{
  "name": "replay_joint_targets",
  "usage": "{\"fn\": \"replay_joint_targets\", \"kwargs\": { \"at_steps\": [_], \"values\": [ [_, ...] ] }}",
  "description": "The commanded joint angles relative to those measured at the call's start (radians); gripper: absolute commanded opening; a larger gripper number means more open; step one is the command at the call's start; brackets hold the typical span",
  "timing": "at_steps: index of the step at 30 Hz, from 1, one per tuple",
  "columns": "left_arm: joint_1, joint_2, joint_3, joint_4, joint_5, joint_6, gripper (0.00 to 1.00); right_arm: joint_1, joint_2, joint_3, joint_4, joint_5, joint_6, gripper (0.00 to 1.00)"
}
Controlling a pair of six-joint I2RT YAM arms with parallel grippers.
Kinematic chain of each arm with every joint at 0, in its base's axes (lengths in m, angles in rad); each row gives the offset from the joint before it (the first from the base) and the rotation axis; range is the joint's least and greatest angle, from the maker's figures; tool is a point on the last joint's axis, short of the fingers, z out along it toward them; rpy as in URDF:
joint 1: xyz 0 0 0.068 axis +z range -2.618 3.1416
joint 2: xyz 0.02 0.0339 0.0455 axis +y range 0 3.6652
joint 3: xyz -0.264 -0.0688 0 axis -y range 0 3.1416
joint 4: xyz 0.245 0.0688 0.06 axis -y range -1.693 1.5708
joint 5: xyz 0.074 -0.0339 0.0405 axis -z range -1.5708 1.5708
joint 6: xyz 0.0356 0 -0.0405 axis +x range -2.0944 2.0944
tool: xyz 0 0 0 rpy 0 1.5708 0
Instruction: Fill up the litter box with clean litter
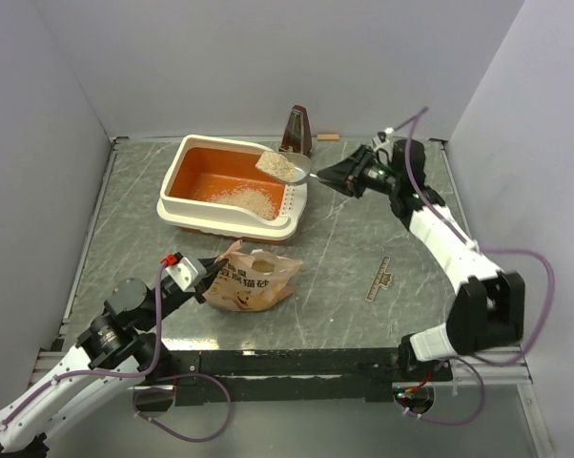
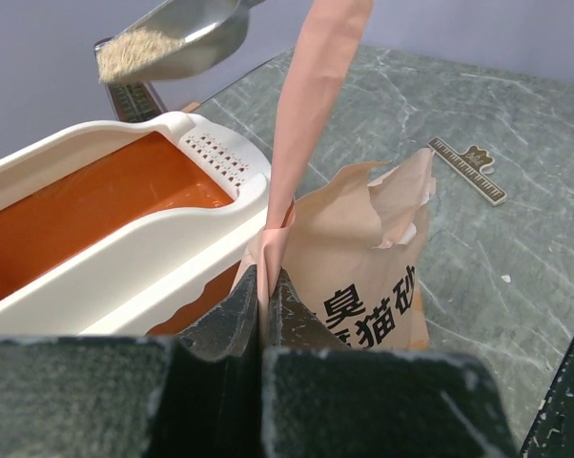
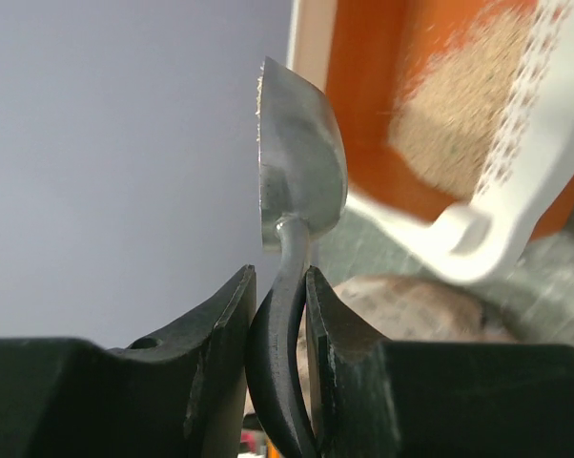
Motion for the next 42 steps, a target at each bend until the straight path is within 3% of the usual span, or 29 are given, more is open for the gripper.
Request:
{"fn": "replay_joint_targets", "kwargs": {
  "at_steps": [1, 6, 12, 17, 21, 33, 38, 42],
  "values": [
    [0.01, -0.013, 0.029, 0.201, -0.051, 0.025, 0.01, 0.065, 0.135, 0.193, -0.077, 0.053, -0.149, 0.0],
    [0.019, -0.005, 0.029, 0.199, -0.052, 0.022, 0.01, 0.134, 0.293, 0.375, -0.224, 0.138, -0.293, 0.0],
    [0.022, 0.001, 0.032, 0.196, -0.046, 0.021, 0.01, 0.231, 0.43, 0.659, -0.559, 0.329, -0.517, 0.0],
    [0.024, 0.004, 0.032, 0.195, -0.051, 0.021, 0.01, 0.321, 0.514, 0.871, -0.81, 0.607, -0.71, 0.0],
    [0.025, 0.01, 0.035, 0.19, -0.048, 0.019, 0.01, 0.415, 0.55, 0.99, -0.904, 0.777, -0.799, 0.0],
    [0.028, 0.01, 0.036, 0.187, -0.051, 0.019, 0.01, 0.637, 0.545, 0.994, -0.901, 1.242, -1.033, 0.0],
    [0.028, 0.013, 0.035, 0.187, -0.035, 0.021, 0.01, 0.648, 0.473, 0.959, -0.887, 1.241, -1.033, 0.0],
    [0.028, 0.019, 0.033, 0.19, -0.008, 0.016, 0.01, 0.647, 0.314, 0.87, -0.863, 1.176, -0.999, 0.0]
  ]
}}
